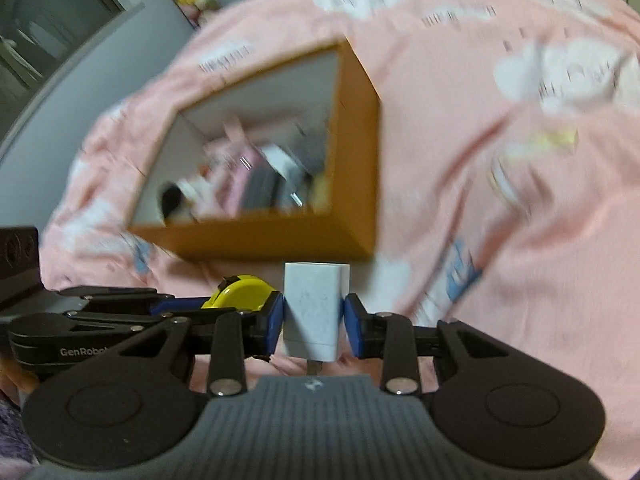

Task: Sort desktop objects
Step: 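Lift the tape measure and charger and lower them into the orange box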

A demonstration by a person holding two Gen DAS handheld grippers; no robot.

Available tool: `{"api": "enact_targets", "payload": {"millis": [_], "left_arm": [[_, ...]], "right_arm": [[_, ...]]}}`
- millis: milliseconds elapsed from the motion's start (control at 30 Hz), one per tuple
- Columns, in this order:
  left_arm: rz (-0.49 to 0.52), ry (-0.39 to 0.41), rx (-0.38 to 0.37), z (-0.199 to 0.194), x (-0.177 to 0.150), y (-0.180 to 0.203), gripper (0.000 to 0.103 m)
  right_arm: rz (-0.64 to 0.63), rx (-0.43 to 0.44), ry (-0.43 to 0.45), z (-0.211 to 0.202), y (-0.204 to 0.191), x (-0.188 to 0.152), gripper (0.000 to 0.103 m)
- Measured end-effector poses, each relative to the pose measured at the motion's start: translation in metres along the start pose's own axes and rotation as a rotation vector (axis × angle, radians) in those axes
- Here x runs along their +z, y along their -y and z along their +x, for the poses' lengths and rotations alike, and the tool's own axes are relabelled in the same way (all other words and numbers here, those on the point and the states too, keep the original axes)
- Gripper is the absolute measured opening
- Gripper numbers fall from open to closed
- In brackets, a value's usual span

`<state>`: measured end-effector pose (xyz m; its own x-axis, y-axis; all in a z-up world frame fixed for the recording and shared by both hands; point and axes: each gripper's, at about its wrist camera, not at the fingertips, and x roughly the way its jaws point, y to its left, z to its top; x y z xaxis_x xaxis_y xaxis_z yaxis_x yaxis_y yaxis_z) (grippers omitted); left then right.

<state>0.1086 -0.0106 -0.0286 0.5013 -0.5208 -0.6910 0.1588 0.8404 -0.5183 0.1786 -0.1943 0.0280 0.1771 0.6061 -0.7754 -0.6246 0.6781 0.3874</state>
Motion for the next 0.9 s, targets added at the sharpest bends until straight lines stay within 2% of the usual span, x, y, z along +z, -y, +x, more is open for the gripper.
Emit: {"api": "enact_targets", "payload": {"millis": [133,300,533,733,900], "left_arm": [[-0.001,0.091,0.041,-0.024,0.026,0.000,0.022],[-0.009,0.144,0.117,-0.034,0.061,-0.011,0.022],[-0.020,0.092,0.135,-0.006,0.081,-0.032,0.022],[-0.041,0.053,0.126,0.012,0.078,-0.040,0.022],[-0.051,0.037,0.145,0.020,0.078,-0.045,0.022]], "right_arm": [[-0.022,0.046,0.067,-0.016,-0.017,0.027,0.035],[-0.069,0.012,0.105,-0.008,-0.035,0.063,0.035],[-0.074,-0.061,-0.036,0.036,-0.035,0.104,0.035],[-0.056,-0.116,-0.130,0.062,-0.033,0.109,0.035],[-0.072,-0.165,-0.155,0.073,-0.040,0.111,0.035]]}}
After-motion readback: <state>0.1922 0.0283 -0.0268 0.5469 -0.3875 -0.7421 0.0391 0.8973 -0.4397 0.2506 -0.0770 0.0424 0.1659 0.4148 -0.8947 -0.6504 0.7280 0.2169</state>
